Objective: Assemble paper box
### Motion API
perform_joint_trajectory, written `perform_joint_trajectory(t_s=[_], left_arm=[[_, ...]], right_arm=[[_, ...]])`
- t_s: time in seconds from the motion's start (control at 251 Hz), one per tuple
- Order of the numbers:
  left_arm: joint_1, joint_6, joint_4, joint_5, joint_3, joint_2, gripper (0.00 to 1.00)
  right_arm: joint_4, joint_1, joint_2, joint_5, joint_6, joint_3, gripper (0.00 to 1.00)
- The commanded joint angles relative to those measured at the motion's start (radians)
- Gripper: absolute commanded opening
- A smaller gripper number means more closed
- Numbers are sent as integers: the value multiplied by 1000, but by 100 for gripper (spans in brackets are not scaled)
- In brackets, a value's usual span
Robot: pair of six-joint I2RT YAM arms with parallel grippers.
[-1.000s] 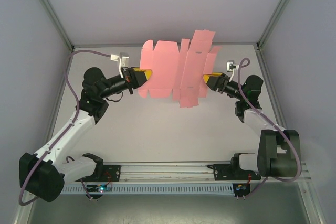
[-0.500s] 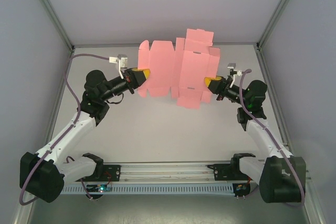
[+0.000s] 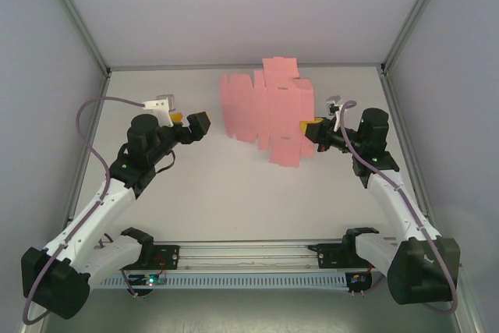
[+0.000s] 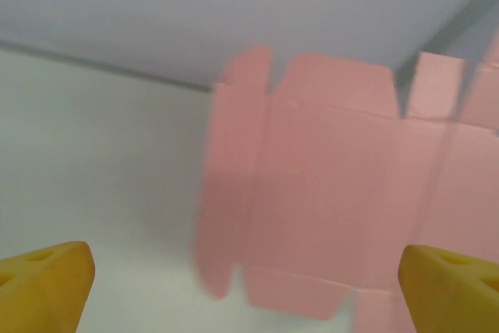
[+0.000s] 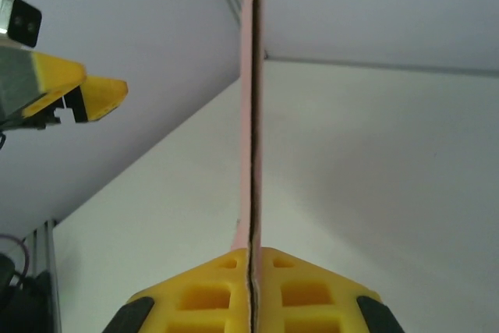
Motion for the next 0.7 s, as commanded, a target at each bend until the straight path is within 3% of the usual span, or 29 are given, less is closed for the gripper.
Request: perform_joint_trajectory(t_s=[0.0,0.12,0.204,0.287,0.347,0.527,0.694], left_arm=[[-9,41,-210,-305,9,-63,100],[-4,4,-367,-574,62,-94,100],[4,-16,-433,-656,92,-99,100],[12,-13,-423,-635,87,-101,100],[14,-8,-402,-596,75,-100,100],[19,-16,-355,-532,44,-88,100],[22,-14,-333,-474,43,-56,100]], right_arm=[[-343,47,4,-51,-243,101,0],[-631,142,-27,40,-500,184,0],[-767,207,-58,79,-697,225,0],[-870,217,-66,0,-917,268,0],[-920,221,-42,11,-1004,296,0],[-1091,302,161,341,-1096,444,0],[-1113,328,410,509,-1214,630,5]])
